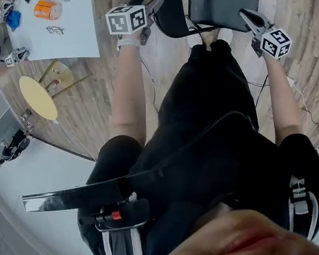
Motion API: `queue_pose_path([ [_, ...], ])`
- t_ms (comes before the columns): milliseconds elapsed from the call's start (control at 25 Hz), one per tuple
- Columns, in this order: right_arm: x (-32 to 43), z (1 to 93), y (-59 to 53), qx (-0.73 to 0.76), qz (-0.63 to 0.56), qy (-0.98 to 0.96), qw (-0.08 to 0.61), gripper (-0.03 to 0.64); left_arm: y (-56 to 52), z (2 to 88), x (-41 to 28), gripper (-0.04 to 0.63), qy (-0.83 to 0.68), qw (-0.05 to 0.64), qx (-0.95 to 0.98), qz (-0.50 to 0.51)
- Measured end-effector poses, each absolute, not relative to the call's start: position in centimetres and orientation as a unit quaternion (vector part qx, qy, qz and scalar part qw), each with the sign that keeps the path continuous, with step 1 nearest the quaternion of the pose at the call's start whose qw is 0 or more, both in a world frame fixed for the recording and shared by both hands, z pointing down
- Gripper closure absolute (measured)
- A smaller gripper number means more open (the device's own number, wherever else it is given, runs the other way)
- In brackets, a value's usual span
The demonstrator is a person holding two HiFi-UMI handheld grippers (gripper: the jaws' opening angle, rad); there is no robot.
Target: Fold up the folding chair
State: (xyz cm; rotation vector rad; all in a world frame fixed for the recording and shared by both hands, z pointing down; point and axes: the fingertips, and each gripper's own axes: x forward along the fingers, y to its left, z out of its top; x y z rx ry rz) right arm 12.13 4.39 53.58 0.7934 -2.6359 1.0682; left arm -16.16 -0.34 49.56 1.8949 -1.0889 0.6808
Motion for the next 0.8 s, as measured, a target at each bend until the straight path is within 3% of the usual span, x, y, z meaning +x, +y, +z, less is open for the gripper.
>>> queue_pose_path([
  [320,17.2,64.5,4.1,0.307,0.402,-0.856,0.108,0.594,-3.1,54.7,-15.2,0.345,-0.411,0.465,0.728,0.29],
  [560,23.4,73.3,2.1,0.374,0.468,-0.798,0.073,0.566,-2.0,57.5,-15.3,0.345,-0.396,0.487,0.699,0.342],
  [800,27.2,80.4,2.5,0.369,0.529,-0.759,0.088,0.445,-1.1,59.1,-15.6,0.347,-0.386,0.505,0.68,0.365],
])
